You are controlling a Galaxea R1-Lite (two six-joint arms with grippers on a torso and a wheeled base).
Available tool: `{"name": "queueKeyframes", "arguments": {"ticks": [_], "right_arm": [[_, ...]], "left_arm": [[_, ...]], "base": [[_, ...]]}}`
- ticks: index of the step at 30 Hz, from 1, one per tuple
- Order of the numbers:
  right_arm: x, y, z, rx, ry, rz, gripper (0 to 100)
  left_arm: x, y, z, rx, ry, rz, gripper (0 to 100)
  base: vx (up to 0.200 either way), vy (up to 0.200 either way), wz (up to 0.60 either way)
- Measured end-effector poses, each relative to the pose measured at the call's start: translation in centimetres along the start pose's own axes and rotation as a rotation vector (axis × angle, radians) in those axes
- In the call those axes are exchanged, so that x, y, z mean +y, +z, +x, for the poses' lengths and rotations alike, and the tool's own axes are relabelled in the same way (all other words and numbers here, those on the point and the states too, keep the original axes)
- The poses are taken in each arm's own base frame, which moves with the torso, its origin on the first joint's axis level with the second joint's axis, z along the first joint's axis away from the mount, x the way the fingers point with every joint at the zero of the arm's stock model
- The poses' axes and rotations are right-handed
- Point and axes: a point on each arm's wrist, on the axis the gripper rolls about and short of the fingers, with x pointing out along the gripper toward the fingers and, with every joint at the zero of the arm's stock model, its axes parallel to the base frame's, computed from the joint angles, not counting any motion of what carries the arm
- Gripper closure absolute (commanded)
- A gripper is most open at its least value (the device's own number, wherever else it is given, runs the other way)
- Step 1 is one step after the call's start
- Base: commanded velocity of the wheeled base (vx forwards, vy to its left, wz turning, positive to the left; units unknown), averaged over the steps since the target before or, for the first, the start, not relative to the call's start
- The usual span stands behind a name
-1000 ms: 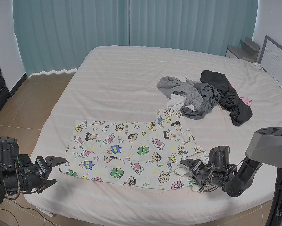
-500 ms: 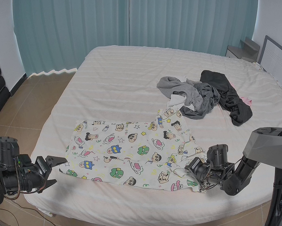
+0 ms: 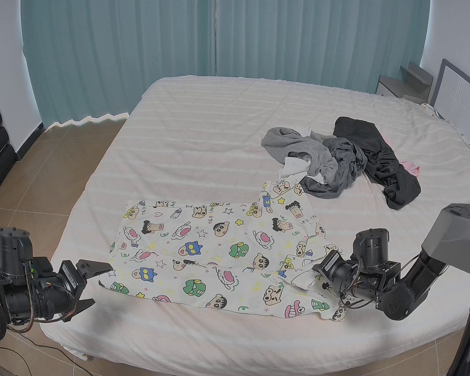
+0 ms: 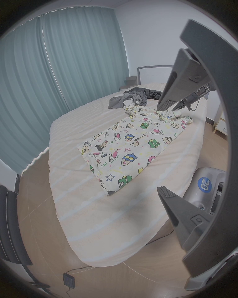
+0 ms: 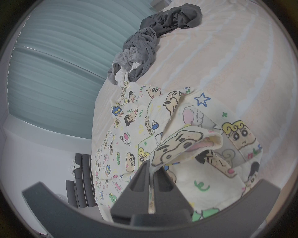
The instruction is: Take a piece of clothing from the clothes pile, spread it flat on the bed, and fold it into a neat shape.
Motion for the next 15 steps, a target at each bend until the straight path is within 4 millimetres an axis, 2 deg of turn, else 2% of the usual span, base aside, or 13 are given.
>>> {"name": "queueKeyframes", "arguments": {"ticks": [9, 15], "right_arm": [[2.9, -0.8, -3.1, 0.058, 0.006, -0.041, 100], [4.0, -2.0, -4.6, 0.055, -0.008, -0.074, 100]], "left_arm": [[0.0, 0.0, 0.0, 0.001, 0.001, 0.003, 0], [0.0, -0.2, 0.0, 0.007, 0.001, 0.007, 0]], "base": [[0.0, 0.0, 0.0], [0.0, 0.0, 0.0]]}}
